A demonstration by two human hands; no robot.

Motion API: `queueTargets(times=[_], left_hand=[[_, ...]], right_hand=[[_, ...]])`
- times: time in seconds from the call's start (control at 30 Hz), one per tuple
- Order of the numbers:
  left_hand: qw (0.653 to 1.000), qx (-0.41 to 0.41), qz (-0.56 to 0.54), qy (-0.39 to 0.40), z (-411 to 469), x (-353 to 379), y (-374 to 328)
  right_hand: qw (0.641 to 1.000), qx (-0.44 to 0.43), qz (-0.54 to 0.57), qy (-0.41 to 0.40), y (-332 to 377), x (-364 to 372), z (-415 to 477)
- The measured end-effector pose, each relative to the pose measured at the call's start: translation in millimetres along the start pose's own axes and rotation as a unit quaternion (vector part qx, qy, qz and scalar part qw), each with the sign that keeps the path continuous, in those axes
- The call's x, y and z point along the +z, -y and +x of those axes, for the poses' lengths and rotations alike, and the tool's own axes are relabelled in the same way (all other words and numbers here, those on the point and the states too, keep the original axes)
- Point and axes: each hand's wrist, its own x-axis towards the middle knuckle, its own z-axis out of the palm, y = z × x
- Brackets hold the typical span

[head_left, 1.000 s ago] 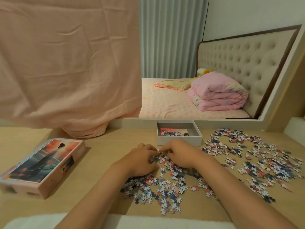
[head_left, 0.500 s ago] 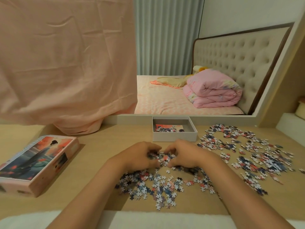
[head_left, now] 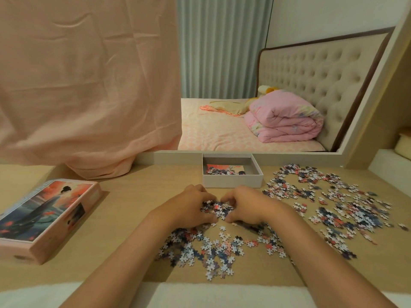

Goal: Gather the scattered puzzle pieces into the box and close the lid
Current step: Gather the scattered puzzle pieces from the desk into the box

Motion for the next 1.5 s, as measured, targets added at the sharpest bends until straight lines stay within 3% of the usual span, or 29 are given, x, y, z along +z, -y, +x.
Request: queueTargets(times=[0.17,0.27,0.7,0.87,0.93,1.27,1.5], left_hand=[[0.995,-0.056,0.033,0.071,-2,-8,7],[0.996,-0.034,0.042,0.074,-1,-7,4],[0.993,-0.041,-0.079,-0.071,4,-5,-1],[0.981,-0.051,-0.146,-0.113,10,-2,7],[0.975,-0.056,-0.175,-0.126,17,-6,6],[0.964,-0.023,-0.169,-0.205,98,-57,-8],[0.987,0.014,-0.086,-0.136,115,-40,7]], right_hand=[[1.0,0.01,-0.005,0.007,-2,-1,1],[1.0,0.021,-0.015,-0.007,4,7,4],[0.989,0.011,0.112,-0.094,15,15,19],[0.93,0.034,0.358,-0.077,6,17,27],[0.915,0.033,0.393,-0.078,1,10,30],[0.924,-0.016,0.31,-0.222,-23,-62,79],[0.968,-0.056,0.178,-0.166,-38,-53,99]])
